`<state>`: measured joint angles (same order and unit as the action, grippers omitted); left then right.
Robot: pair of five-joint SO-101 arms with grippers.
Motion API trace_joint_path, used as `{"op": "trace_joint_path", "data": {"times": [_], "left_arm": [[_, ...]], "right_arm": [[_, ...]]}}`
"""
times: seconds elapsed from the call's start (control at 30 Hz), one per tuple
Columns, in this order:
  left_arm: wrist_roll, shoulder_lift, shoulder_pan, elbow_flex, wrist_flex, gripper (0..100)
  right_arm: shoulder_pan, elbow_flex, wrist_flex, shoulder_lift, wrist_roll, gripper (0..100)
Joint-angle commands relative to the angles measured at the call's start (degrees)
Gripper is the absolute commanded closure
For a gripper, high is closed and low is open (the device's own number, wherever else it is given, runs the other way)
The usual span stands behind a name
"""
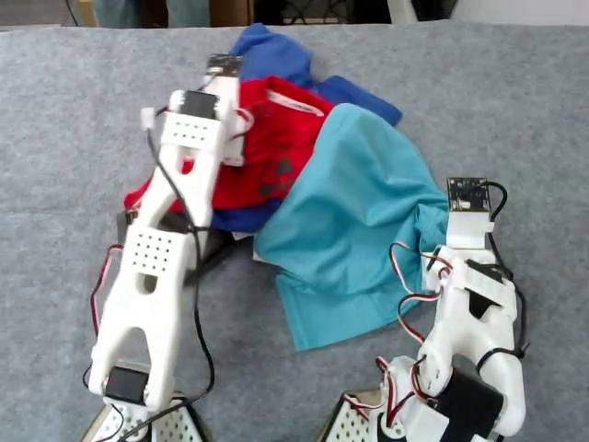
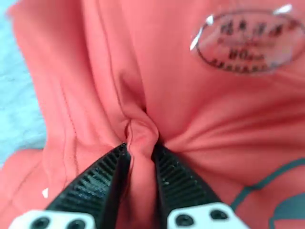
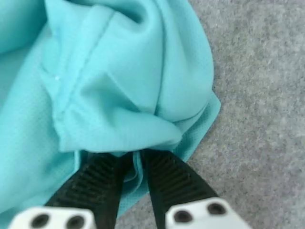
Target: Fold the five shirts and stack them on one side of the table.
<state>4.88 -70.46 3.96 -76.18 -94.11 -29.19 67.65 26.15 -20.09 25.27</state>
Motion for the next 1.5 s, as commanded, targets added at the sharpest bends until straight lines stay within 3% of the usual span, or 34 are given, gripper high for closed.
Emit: {"op": "trace_joint_path", "data": {"times": [0.0, 0.3, 0.9, 1.03, 1.13, 1.23, 1.47], "left_arm": [[-0.9, 0.5, -9.1, -2.1, -4.3, 97], [-2.4, 1.7, -24.5, -10.2, -6.8, 97], [-2.5, 21.7, -56.1, -10.2, -6.8, 97], [-3.8, 23.0, -56.8, -10.2, -6.8, 95], [-5.3, 23.5, -54.3, -10.2, -6.8, 86], [-5.3, 24.9, -50.4, -10.2, -6.8, 77], [-8.5, 31.3, -37.9, -10.2, -6.9, 76]], "right_arm": [[0.5, 0.1, -1.0, -1.1, 0.4, 98.5], [0.5, 0.1, -1.0, -1.1, 0.4, 98.5], [0.5, 0.1, -0.9, -1.1, 0.4, 98.5], [0.6, 0.1, -0.9, -1.1, 0.4, 98.5], [0.7, 0.1, -0.9, -1.1, 0.4, 98.5], [0.7, 0.1, -0.9, -1.1, 0.4, 98.5], [0.7, 0.1, -0.9, -1.1, 0.4, 98.5]]}}
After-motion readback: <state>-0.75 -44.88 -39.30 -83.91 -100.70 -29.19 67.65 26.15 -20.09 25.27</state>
